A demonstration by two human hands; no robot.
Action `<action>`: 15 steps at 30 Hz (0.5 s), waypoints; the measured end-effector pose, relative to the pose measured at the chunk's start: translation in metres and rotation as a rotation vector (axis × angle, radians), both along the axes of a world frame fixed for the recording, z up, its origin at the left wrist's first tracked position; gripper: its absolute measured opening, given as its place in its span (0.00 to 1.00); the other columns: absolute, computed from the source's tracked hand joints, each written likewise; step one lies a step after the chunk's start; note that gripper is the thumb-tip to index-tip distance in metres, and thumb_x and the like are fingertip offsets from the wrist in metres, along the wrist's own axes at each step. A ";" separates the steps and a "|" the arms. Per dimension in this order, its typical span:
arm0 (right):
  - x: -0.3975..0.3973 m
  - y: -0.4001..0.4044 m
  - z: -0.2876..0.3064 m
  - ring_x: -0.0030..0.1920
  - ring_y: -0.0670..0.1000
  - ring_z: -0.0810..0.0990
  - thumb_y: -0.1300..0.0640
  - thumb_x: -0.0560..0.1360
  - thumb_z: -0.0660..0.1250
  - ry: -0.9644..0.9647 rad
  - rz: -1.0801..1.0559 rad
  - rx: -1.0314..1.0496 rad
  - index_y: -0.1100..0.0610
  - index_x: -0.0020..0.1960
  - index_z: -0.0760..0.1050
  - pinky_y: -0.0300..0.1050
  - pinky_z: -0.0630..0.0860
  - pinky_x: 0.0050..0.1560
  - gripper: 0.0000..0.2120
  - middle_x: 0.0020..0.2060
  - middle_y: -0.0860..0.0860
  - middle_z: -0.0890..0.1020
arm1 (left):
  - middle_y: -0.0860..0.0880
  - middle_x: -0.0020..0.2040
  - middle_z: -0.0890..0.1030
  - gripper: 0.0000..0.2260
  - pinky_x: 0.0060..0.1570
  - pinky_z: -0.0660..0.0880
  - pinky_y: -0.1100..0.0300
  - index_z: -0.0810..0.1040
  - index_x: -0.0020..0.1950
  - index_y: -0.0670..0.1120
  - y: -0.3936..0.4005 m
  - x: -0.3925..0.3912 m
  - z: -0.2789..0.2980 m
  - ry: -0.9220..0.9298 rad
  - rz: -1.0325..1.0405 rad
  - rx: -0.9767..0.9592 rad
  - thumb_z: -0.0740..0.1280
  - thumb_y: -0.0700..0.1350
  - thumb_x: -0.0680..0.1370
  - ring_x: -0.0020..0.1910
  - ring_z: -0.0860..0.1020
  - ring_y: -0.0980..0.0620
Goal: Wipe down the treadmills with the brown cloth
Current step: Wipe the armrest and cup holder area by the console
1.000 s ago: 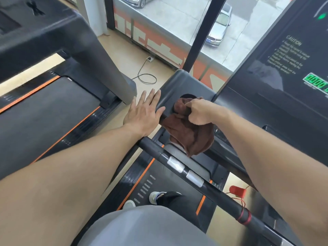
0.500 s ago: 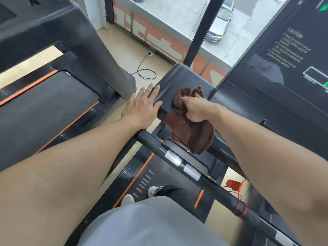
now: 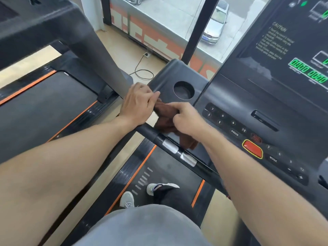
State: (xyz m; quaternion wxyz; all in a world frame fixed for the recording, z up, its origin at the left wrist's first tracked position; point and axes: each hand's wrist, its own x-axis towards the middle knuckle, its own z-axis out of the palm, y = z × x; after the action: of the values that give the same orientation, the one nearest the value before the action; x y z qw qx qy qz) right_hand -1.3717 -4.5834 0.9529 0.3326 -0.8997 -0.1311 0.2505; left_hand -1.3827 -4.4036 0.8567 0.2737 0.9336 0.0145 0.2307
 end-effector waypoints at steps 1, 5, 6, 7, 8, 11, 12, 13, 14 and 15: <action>-0.013 0.001 -0.004 0.43 0.49 0.85 0.69 0.68 0.56 0.056 -0.079 0.109 0.47 0.57 0.85 0.41 0.80 0.41 0.29 0.42 0.46 0.87 | 0.46 0.44 0.81 0.23 0.56 0.71 0.49 0.85 0.45 0.41 -0.005 -0.011 0.001 -0.026 0.011 -0.071 0.56 0.53 0.85 0.50 0.76 0.44; -0.044 -0.001 -0.005 0.44 0.63 0.84 0.73 0.62 0.56 0.338 -0.382 0.560 0.57 0.53 0.85 0.56 0.77 0.46 0.27 0.45 0.63 0.86 | 0.51 0.55 0.80 0.16 0.57 0.75 0.57 0.79 0.61 0.47 -0.036 -0.065 0.003 0.015 0.132 -0.674 0.60 0.55 0.82 0.52 0.78 0.58; -0.047 -0.004 -0.001 0.44 0.64 0.83 0.75 0.65 0.56 0.404 -0.420 0.644 0.60 0.55 0.83 0.57 0.77 0.47 0.27 0.47 0.66 0.85 | 0.53 0.60 0.79 0.18 0.57 0.74 0.62 0.76 0.66 0.49 -0.043 -0.076 0.006 0.043 0.138 -0.816 0.60 0.57 0.81 0.54 0.78 0.62; -0.049 -0.008 0.006 0.45 0.64 0.82 0.76 0.67 0.55 0.472 -0.426 0.731 0.63 0.58 0.81 0.58 0.78 0.47 0.26 0.50 0.69 0.84 | 0.55 0.62 0.78 0.20 0.59 0.74 0.63 0.73 0.68 0.50 -0.047 -0.085 0.006 0.068 0.102 -0.894 0.61 0.59 0.80 0.57 0.77 0.63; -0.050 -0.012 0.014 0.47 0.65 0.82 0.76 0.69 0.55 0.537 -0.406 0.811 0.65 0.61 0.79 0.59 0.80 0.47 0.25 0.53 0.69 0.83 | 0.56 0.62 0.79 0.21 0.61 0.74 0.61 0.73 0.69 0.50 -0.050 -0.093 0.005 0.093 0.041 -0.894 0.61 0.59 0.80 0.59 0.78 0.61; -0.055 -0.016 0.036 0.55 0.64 0.82 0.74 0.76 0.57 0.525 -0.323 0.895 0.66 0.64 0.78 0.64 0.80 0.61 0.21 0.60 0.69 0.81 | 0.53 0.59 0.83 0.21 0.64 0.75 0.52 0.73 0.69 0.48 -0.054 -0.105 0.006 0.151 -0.068 -0.929 0.66 0.58 0.80 0.62 0.80 0.54; -0.056 -0.015 0.038 0.55 0.63 0.83 0.74 0.77 0.58 0.446 -0.331 0.875 0.64 0.63 0.79 0.63 0.78 0.64 0.19 0.59 0.67 0.82 | 0.52 0.58 0.84 0.22 0.64 0.76 0.50 0.73 0.70 0.48 -0.054 -0.106 0.009 0.190 -0.047 -1.022 0.68 0.57 0.79 0.61 0.81 0.53; -0.057 -0.013 0.037 0.55 0.61 0.84 0.73 0.78 0.59 0.336 -0.350 0.829 0.61 0.61 0.82 0.63 0.78 0.64 0.18 0.56 0.65 0.84 | 0.51 0.57 0.85 0.21 0.64 0.76 0.47 0.75 0.68 0.49 -0.055 -0.107 0.012 0.241 -0.021 -1.117 0.70 0.56 0.79 0.60 0.82 0.53; -0.059 -0.011 0.034 0.55 0.58 0.85 0.72 0.78 0.61 0.188 -0.366 0.755 0.57 0.59 0.83 0.62 0.79 0.64 0.18 0.53 0.60 0.86 | 0.51 0.55 0.86 0.16 0.63 0.77 0.44 0.78 0.64 0.49 -0.055 -0.109 0.015 0.278 -0.004 -1.162 0.71 0.54 0.79 0.57 0.83 0.52; -0.061 -0.010 0.030 0.55 0.54 0.85 0.71 0.78 0.62 0.018 -0.373 0.668 0.53 0.58 0.84 0.59 0.80 0.63 0.19 0.52 0.53 0.87 | 0.51 0.51 0.86 0.11 0.61 0.78 0.43 0.80 0.59 0.49 -0.054 -0.110 0.018 0.276 0.024 -1.139 0.71 0.52 0.79 0.53 0.84 0.51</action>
State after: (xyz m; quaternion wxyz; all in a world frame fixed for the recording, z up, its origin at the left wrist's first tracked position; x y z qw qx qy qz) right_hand -1.4330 -4.5937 0.9832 0.6484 -0.7480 -0.0368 0.1371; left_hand -1.4929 -4.4579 0.8749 0.7253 0.6606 0.1823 0.0661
